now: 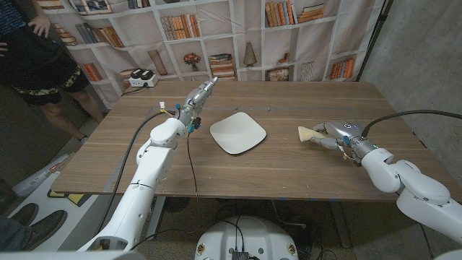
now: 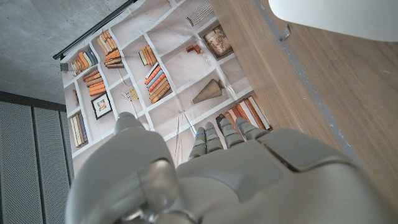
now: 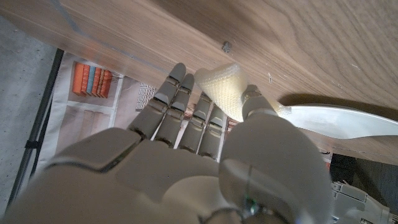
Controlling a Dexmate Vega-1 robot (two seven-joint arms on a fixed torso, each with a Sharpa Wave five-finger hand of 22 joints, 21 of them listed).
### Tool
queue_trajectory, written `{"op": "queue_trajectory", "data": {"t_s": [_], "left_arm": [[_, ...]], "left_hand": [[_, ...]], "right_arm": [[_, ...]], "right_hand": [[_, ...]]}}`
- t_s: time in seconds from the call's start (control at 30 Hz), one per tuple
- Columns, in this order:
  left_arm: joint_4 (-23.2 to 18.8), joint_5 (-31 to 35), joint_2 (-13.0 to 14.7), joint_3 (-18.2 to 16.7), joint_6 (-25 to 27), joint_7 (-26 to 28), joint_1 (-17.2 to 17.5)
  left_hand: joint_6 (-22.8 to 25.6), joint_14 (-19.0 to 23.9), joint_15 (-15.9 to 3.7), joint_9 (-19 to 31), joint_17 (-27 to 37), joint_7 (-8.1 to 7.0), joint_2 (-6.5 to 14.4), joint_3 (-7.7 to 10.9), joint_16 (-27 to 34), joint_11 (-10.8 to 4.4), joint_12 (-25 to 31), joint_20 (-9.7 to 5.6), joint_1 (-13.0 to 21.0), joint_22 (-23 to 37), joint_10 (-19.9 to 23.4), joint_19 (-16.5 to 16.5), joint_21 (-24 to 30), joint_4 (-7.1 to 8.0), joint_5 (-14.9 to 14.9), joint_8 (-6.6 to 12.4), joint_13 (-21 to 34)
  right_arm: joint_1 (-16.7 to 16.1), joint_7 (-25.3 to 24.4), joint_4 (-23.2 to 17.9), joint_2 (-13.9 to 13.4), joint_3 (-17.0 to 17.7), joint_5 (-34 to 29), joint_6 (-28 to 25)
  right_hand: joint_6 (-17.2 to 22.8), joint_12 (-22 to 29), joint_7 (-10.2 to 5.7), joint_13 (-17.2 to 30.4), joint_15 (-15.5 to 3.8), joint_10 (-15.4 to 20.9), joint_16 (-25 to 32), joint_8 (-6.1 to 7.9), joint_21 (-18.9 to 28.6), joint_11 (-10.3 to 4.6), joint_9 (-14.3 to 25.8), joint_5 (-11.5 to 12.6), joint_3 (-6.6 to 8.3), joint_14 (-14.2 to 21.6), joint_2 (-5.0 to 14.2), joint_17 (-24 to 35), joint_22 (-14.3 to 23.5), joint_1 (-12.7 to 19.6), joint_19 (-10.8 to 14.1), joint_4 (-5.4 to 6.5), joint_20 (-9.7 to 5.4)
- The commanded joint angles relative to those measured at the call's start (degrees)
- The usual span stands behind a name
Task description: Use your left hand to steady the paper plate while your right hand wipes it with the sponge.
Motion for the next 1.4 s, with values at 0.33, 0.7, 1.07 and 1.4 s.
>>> {"op": "queue_trajectory", "data": {"t_s": [0.33, 0.7, 1.07, 1.4], "left_arm": [[-3.1, 9.1, 7.6, 1.3, -5.7, 1.6, 4.2], [-4.4, 15.8, 10.6, 2.1, -7.7, 5.9, 6.9], [-4.3, 23.5, 14.5, 4.0, -10.6, 9.6, 8.1], [-3.9, 27.7, 15.9, 4.9, -12.3, 13.2, 8.6]], "left_hand": [[1.6, 1.1, -1.19, 0.2, 0.0, -0.69, -0.3, 0.63, 0.2, -0.66, 0.7, -0.12, 2.6, 0.1, 1.6, 0.3, 0.3, -1.55, -0.5, 0.52, 0.2], [3.6, 3.3, -1.52, 0.2, 0.0, -0.92, -0.1, 1.70, 0.5, -0.53, 0.9, -0.79, 5.2, 0.1, 3.2, 1.9, 0.8, -2.75, -0.8, 0.97, 0.2], [5.2, 3.9, -2.32, 0.3, 0.0, -2.17, -0.3, 2.29, 0.4, -2.24, 0.9, -0.65, 6.7, 0.1, 3.9, 2.0, 0.6, -3.46, -1.1, 1.24, 0.2], [6.2, 4.8, -2.93, 0.3, -0.1, -3.50, -0.5, 3.47, 0.3, -3.25, 1.0, -0.15, 9.9, 0.1, 5.3, 2.2, 0.5, -5.20, -1.2, 1.30, 0.2]], "right_arm": [[4.3, 3.0, -5.2, 3.2, -6.8, -9.1, -6.8], [7.0, 3.8, -5.7, 5.0, -9.4, -12.8, -8.1], [10.1, 5.0, -4.4, 7.3, -12.1, -14.2, -7.8], [11.2, 5.9, -3.9, 8.3, -12.8, -15.0, -7.9]], "right_hand": [[0.1, -0.6, -0.31, 0.2, -9.00, -0.1, -0.7, -0.67, -0.2, -0.32, 0.3, 0.5, 1.07, -0.3, 0.54, 0.1, 0.1, 1.4, -0.4, -0.73, -7.72], [0.1, -0.9, -0.34, 0.2, -8.94, -0.2, -0.9, -0.89, -0.2, -0.28, 0.3, 0.5, 1.14, -0.5, 0.58, 0.1, 0.2, 1.5, -0.5, -0.71, -7.73], [0.2, -1.2, -0.36, 0.2, -8.92, -0.2, -1.0, -1.09, -0.2, -0.33, 0.3, 0.5, 1.23, -0.5, 0.53, 0.2, 0.2, 1.6, -0.7, -0.77, -7.74], [0.2, -1.3, -0.40, 0.2, -8.84, -0.2, -1.1, -1.25, -0.2, -0.33, 0.3, 0.4, 1.24, -0.6, 0.49, 0.2, 0.2, 1.5, -0.8, -0.74, -7.70]]}}
